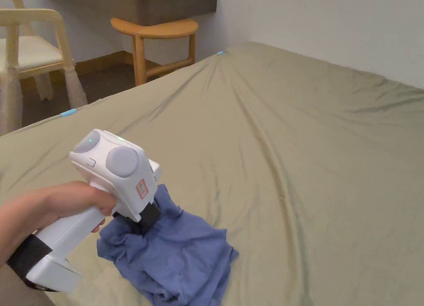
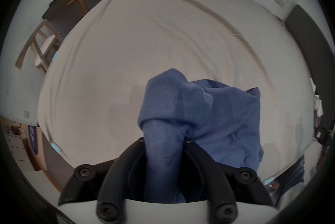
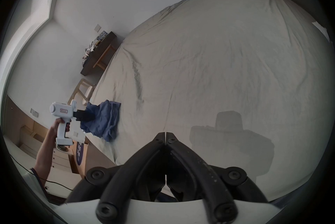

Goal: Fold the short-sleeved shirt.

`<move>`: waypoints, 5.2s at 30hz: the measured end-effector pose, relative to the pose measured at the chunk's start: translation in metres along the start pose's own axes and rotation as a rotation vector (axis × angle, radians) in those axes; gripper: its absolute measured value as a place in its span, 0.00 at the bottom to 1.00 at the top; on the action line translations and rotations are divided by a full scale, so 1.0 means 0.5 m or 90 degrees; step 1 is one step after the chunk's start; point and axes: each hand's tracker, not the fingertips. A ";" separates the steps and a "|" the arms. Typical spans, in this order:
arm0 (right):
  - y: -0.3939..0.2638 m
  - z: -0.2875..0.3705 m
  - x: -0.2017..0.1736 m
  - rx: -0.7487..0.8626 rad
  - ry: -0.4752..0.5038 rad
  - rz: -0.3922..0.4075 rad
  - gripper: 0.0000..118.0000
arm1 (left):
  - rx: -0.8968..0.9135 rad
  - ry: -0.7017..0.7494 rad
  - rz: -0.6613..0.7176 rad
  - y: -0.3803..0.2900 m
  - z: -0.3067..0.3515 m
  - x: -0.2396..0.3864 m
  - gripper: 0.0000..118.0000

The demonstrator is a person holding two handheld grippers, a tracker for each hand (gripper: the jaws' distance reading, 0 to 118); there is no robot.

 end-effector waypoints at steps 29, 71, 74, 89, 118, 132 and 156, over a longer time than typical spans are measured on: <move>0.008 0.103 0.027 0.163 -0.085 0.157 0.02 | 0.414 0.137 0.127 -0.176 0.274 0.123 0.00; 0.029 0.420 0.139 0.563 -0.407 0.261 0.94 | 0.796 -0.035 -0.070 -0.279 0.439 0.751 1.00; 0.026 0.418 0.140 0.587 -0.381 0.246 1.00 | 0.789 -0.037 -0.061 -0.276 0.442 0.749 1.00; 0.028 0.436 0.136 0.632 -0.380 0.236 1.00 | 0.768 -0.165 0.059 -0.311 0.512 0.709 1.00; 0.008 0.430 0.137 0.606 -0.345 0.234 1.00 | 0.723 -0.064 -0.001 -0.312 0.505 0.733 1.00; 0.012 0.426 0.137 0.600 -0.340 0.231 1.00 | 0.706 -0.067 0.001 -0.302 0.500 0.734 1.00; 0.035 0.405 0.134 0.585 -0.332 0.242 1.00 | 0.694 -0.070 -0.007 -0.278 0.490 0.740 1.00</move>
